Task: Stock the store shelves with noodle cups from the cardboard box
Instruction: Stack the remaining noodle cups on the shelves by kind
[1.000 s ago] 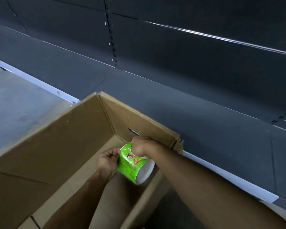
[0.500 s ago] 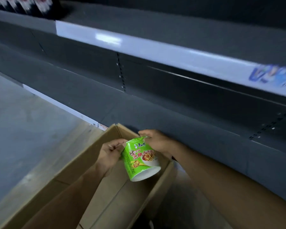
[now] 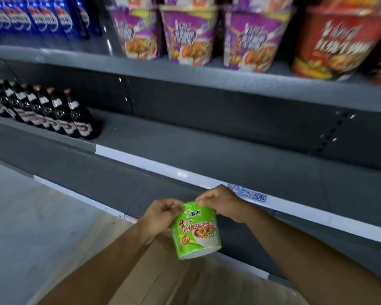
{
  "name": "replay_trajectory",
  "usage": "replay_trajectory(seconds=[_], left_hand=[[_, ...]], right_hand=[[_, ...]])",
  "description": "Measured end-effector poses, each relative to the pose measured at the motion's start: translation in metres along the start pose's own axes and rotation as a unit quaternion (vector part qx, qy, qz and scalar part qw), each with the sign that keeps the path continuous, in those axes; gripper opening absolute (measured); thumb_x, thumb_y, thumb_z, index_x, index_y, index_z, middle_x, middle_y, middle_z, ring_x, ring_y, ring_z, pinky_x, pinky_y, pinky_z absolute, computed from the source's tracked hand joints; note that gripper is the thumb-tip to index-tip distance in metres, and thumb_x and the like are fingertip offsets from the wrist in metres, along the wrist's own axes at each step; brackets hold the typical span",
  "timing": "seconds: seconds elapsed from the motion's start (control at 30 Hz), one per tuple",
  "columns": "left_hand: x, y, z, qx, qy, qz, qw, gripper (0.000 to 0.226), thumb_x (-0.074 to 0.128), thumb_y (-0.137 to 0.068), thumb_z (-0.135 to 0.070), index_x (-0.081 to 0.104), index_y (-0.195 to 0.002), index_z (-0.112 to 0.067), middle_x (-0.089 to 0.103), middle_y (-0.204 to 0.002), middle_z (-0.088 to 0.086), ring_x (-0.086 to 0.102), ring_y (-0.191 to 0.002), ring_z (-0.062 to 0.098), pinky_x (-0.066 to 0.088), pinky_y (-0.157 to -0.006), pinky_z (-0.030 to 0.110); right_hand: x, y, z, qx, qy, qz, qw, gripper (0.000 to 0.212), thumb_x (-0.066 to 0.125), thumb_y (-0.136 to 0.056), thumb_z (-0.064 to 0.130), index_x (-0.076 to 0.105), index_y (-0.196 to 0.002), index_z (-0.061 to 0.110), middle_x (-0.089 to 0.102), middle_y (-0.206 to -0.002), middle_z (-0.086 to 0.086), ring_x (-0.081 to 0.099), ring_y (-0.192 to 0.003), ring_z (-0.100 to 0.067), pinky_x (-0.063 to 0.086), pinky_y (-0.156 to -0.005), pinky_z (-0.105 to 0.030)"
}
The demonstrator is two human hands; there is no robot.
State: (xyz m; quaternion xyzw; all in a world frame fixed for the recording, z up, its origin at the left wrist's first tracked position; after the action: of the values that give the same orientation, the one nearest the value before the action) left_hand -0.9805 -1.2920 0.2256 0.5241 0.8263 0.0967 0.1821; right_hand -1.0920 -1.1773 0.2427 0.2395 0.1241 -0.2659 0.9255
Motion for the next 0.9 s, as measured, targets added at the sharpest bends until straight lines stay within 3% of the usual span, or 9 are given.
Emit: replay_trajectory(seconds=[0.1, 0.2, 0.37, 0.5, 0.73, 0.9], left_hand=[[0.025, 0.027, -0.067, 0.033, -0.037, 0.040, 0.998, 0.012, 0.065, -0.090, -0.024, 0.074, -0.096, -0.020, 0.074, -0.081, 0.000, 0.070, -0.072, 0.014, 0.052, -0.062, 0.023], [0.040, 0.047, -0.122, 0.068, -0.048, 0.045, 0.995, 0.009, 0.066, -0.089, -0.021, 0.075, -0.090, -0.020, 0.074, -0.076, -0.003, 0.069, -0.069, 0.011, 0.051, -0.060, 0.020], [0.066, 0.069, -0.186, 0.095, -0.078, 0.085, 0.989, 0.012, 0.064, -0.090, -0.019, 0.075, -0.087, -0.022, 0.075, -0.081, 0.000, 0.071, -0.076, 0.016, 0.056, -0.070, 0.028], [0.087, 0.085, -0.229, 0.124, -0.087, 0.111, 0.982, 0.015, 0.063, -0.090, -0.018, 0.076, -0.083, -0.024, 0.075, -0.080, 0.000, 0.070, -0.074, 0.014, 0.056, -0.067, 0.028], [0.126, 0.111, -0.293, 0.209, -0.105, 0.149, 0.961, 0.012, 0.064, -0.089, -0.016, 0.076, -0.091, -0.017, 0.075, -0.086, 0.001, 0.071, -0.082, 0.019, 0.058, -0.078, 0.038], [0.159, 0.138, -0.339, 0.281, -0.139, 0.162, 0.936, 0.011, 0.068, -0.086, -0.017, 0.077, -0.086, -0.023, 0.075, -0.086, -0.005, 0.071, -0.081, 0.012, 0.058, -0.079, 0.034]], right_hand=[[-0.038, 0.041, 0.035, -0.021, 0.013, -0.034, 0.999, 0.010, 0.069, -0.084, 0.019, 0.076, -0.091, 0.019, 0.073, -0.089, 0.000, 0.067, -0.084, -0.011, 0.056, -0.078, -0.028], [-0.072, 0.076, 0.063, -0.036, 0.011, -0.063, 0.997, 0.010, 0.070, -0.083, 0.021, 0.076, -0.091, 0.019, 0.074, -0.092, -0.001, 0.069, -0.089, -0.016, 0.055, -0.087, -0.035], [-0.117, 0.130, 0.092, -0.045, -0.022, -0.105, 0.993, 0.014, 0.070, -0.084, 0.016, 0.075, -0.096, 0.011, 0.073, -0.091, -0.003, 0.067, -0.084, -0.011, 0.055, -0.085, -0.029], [-0.148, 0.166, 0.109, -0.050, -0.037, -0.146, 0.987, 0.017, 0.070, -0.084, 0.013, 0.073, -0.100, 0.006, 0.072, -0.097, -0.008, 0.067, -0.087, -0.016, 0.054, -0.087, -0.033], [-0.190, 0.236, 0.132, -0.049, -0.017, -0.204, 0.978, 0.017, 0.070, -0.084, 0.016, 0.074, -0.101, 0.015, 0.073, -0.101, -0.002, 0.068, -0.096, -0.014, 0.054, -0.090, -0.033], [-0.213, 0.289, 0.150, -0.048, 0.026, -0.231, 0.972, 0.021, 0.073, -0.082, 0.019, 0.074, -0.103, 0.016, 0.073, -0.101, 0.000, 0.069, -0.093, -0.011, 0.055, -0.088, -0.029]])
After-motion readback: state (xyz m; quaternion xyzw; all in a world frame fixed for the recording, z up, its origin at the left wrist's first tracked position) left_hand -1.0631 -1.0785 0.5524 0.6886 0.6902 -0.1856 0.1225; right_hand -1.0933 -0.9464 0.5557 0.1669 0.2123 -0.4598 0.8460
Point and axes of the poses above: each hand's wrist, its own y-axis away from the middle knuckle, its own x-axis out of the palm, z = x × y, the point moved 10 cm from there along -y, towards the middle knuckle
